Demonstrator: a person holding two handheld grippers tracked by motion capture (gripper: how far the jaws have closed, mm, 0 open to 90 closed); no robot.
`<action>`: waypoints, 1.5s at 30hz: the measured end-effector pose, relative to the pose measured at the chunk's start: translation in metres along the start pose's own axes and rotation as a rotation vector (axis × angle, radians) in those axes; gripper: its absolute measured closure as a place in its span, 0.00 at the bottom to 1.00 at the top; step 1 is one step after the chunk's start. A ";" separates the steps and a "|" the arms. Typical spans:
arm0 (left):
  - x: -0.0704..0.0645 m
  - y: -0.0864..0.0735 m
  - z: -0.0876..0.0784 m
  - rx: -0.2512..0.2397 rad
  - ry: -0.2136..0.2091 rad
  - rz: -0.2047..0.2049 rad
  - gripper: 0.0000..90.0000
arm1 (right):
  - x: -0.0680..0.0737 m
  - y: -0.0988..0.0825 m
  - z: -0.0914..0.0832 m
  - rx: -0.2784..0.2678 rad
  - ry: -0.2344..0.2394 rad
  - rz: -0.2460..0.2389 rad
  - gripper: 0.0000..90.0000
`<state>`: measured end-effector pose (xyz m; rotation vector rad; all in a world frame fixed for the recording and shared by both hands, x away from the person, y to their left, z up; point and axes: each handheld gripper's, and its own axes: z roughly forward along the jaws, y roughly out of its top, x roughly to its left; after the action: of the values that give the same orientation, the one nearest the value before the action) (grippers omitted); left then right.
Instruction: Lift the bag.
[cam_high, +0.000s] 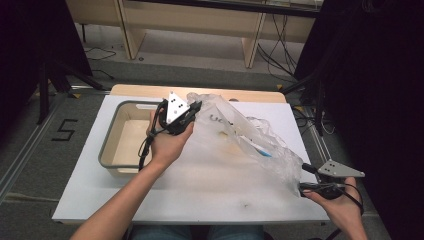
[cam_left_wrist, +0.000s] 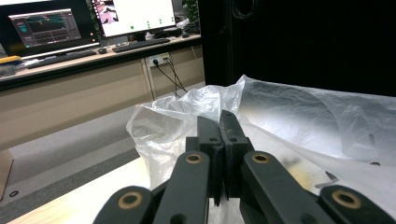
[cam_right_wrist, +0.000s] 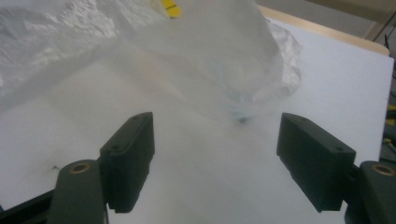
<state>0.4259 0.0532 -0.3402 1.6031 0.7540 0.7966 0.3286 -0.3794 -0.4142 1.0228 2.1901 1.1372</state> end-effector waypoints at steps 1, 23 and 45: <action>0.000 0.000 0.000 0.000 0.000 0.001 0.99 | 0.002 0.002 0.003 -0.011 0.006 -0.003 0.31; 0.005 0.000 0.000 0.002 0.009 -0.001 0.99 | 0.002 0.033 0.024 -0.254 -0.007 -0.046 1.00; 0.002 0.039 -0.035 -0.096 0.003 -0.016 0.99 | -0.013 0.069 -0.017 -0.475 -0.060 0.129 1.00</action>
<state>0.4002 0.0686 -0.2967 1.5084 0.7194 0.8116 0.3526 -0.3724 -0.3464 0.9754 1.7032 1.5649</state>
